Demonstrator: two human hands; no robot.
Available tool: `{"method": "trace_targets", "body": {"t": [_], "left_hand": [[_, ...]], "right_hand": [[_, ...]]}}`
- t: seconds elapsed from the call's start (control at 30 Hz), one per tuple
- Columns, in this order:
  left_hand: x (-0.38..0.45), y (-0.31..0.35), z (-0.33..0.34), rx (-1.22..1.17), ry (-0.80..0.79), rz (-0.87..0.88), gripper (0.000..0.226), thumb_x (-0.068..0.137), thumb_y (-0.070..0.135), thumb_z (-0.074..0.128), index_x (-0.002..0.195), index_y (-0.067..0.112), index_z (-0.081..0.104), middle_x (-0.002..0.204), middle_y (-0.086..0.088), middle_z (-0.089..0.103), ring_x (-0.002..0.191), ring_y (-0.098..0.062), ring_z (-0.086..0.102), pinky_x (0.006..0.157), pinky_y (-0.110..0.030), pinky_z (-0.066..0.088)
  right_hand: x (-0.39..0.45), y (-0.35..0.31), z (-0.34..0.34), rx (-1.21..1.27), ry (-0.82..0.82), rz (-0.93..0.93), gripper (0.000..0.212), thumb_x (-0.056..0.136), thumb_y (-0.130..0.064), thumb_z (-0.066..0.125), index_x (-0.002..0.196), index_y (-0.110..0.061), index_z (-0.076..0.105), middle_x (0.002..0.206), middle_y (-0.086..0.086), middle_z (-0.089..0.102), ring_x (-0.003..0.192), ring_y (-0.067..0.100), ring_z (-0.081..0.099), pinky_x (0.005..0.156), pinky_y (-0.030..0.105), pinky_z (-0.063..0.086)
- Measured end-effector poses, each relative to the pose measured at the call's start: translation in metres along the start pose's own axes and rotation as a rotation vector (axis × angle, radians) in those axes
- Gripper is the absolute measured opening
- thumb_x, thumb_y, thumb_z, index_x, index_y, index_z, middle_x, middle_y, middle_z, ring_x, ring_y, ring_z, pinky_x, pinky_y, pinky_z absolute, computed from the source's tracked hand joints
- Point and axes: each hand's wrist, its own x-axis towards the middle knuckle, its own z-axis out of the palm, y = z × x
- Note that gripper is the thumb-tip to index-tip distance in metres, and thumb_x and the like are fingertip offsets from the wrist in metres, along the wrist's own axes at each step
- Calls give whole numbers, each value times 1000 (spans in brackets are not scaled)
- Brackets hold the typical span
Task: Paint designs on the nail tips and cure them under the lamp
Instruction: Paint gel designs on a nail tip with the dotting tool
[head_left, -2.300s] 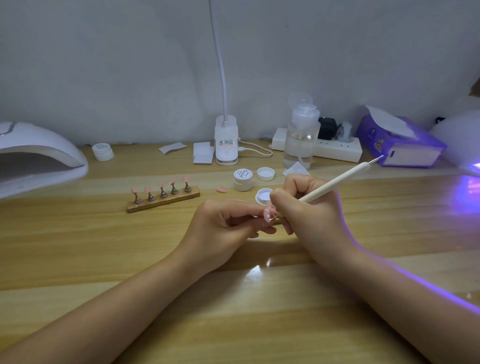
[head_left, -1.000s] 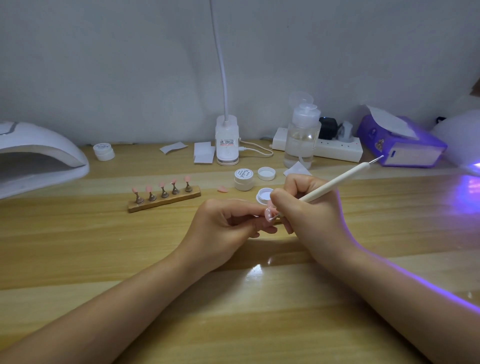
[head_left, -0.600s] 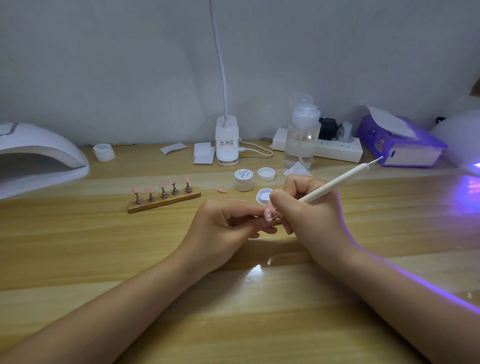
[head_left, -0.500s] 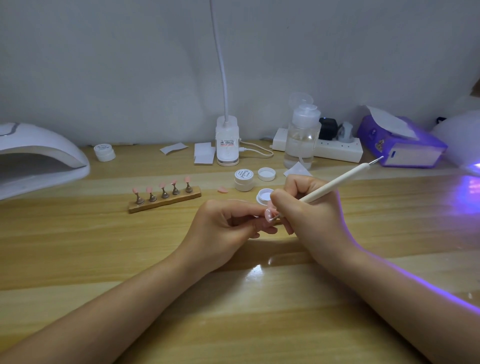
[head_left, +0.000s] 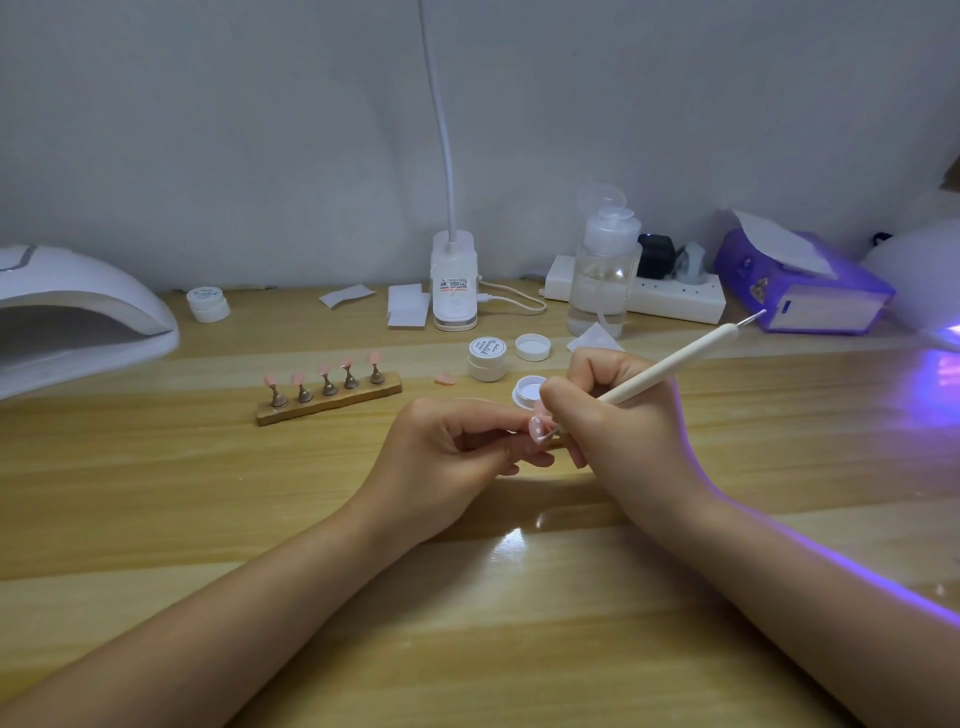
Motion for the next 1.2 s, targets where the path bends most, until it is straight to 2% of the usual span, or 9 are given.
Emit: {"method": "trace_targets", "body": {"t": [0.57,0.7,0.8,0.9,1.1,1.2], "left_hand": [[-1,1,-1,16,-2,10,21,73,16,63,91,23,68,72,16,70,70,-6,69,58,-16,52],[-1,1,-1,10,-2,-3,16,73,16,63,83,23,73,71,15,70,69,-6,69,57,-16,51],[-1,1,-1,8,-8,-3,17,73,15,63,86,24,70,73,15,71,70,-7,69,58,-16,51],[-1,1,-1,-3,-1,-17,21,72,15,63,91,22,69,74,13,72,70,-9,70,58,-17,52],[-1,1,0,-4,2,-31,26,72,14,63,98,12,68,78,-1,73,71,-12,70,58,-19,52],[-1,2,0,5,1,-29,28,72,13,63,100,10,67,80,-6,72,71,-12,70,58,-19,53]], "right_hand": [[1,3,-1,-9,5,-4,38,72,12,49,43,-10,36,37,-2,50,32,7,40,36,14,31],[0,3,-1,1,4,-7,39,71,13,48,42,-9,36,36,-2,50,32,7,41,35,14,32],[1,4,-1,-13,21,-8,38,73,12,49,44,-9,36,33,-5,46,31,5,40,35,13,31],[4,7,-2,-16,76,-5,45,72,5,55,39,-17,35,32,-3,37,31,9,36,37,14,31],[6,9,-2,95,87,29,24,60,-5,50,46,-10,31,36,-4,32,27,6,33,37,12,29],[6,9,-3,104,78,27,24,60,-6,50,44,-11,32,36,-4,32,28,6,33,37,13,30]]}}
